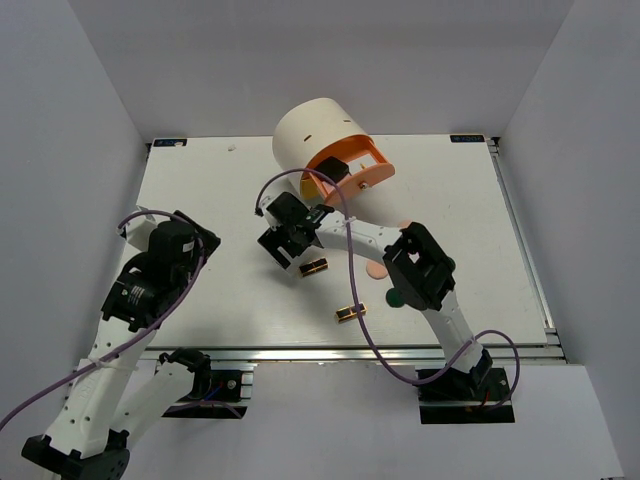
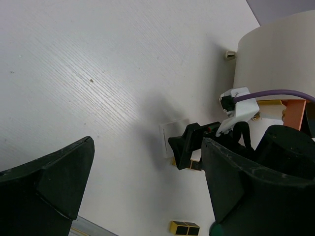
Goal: Organize the makeup
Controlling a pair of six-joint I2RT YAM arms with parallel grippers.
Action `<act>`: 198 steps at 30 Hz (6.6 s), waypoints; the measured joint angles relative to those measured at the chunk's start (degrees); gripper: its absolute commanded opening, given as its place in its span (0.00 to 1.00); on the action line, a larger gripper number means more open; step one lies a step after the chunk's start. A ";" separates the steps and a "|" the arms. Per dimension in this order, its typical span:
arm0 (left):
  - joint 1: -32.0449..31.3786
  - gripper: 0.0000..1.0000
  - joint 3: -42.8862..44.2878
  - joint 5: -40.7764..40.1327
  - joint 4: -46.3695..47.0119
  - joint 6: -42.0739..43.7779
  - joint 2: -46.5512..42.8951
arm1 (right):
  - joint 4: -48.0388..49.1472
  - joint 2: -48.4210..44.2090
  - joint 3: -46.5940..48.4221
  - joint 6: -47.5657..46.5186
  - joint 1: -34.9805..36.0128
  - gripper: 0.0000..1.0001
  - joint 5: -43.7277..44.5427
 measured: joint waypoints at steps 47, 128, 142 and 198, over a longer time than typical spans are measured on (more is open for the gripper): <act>0.00 0.98 -3.34 -0.04 0.24 -0.52 -0.87 | 1.07 1.31 -2.29 -2.99 0.50 0.75 -6.25; 0.00 0.98 -13.03 5.68 18.38 6.86 -2.43 | 12.02 -26.93 -6.91 -0.83 -34.32 0.59 -30.40; 0.00 0.98 -13.05 5.66 18.32 6.86 -3.10 | 12.37 -26.93 -7.63 -1.70 -33.88 0.89 -30.14; 0.00 0.98 -13.03 6.71 19.08 7.89 -2.43 | 4.22 -24.09 -10.60 -65.51 -31.89 0.00 -33.22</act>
